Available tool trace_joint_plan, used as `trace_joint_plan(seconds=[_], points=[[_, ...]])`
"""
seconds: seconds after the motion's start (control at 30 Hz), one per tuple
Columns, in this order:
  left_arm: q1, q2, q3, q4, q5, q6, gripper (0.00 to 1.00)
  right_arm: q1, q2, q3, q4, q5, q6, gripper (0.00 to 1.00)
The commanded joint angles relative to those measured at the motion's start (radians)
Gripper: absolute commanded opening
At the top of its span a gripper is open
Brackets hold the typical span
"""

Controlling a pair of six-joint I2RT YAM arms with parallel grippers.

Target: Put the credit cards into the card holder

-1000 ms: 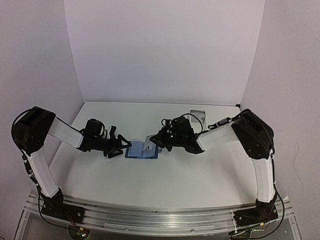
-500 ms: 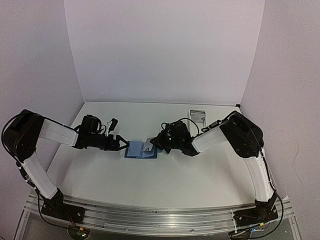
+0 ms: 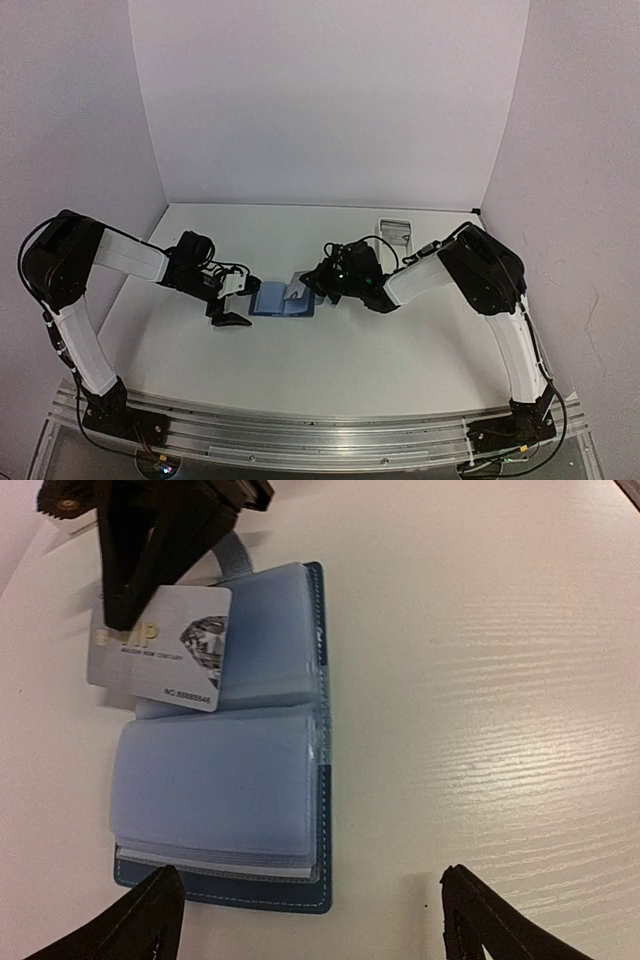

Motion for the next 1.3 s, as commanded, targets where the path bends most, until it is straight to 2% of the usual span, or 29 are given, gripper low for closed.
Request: trace_joint_plan(seconds=[0.0,0.27,0.47,0.9,1.1,1.27], points=[[-0.016,0.068,0.105,-0.099,0.012,0.253,0.88,-0.003,0.041,0.027,0.056,-0.008,0.008,0.00],[-0.022,0.106,0.120,-0.196,-0.011,0.291,0.77,-0.004,0.078,0.038,0.105,-0.017,0.036,0.00],[-0.025,0.135,0.133,-0.245,-0.049,0.269,0.66,-0.004,0.091,0.059,0.131,-0.030,0.034,0.00],[-0.029,0.199,0.224,-0.432,-0.118,0.231,0.63,-0.003,0.027,0.028,0.164,-0.063,0.007,0.00],[-0.033,0.197,0.214,-0.435,-0.120,0.225,0.61,-0.002,0.055,0.043,0.156,-0.007,0.020,0.00],[-0.035,0.196,0.212,-0.439,-0.123,0.225,0.61,0.002,0.104,0.090,0.156,-0.017,0.036,0.00]])
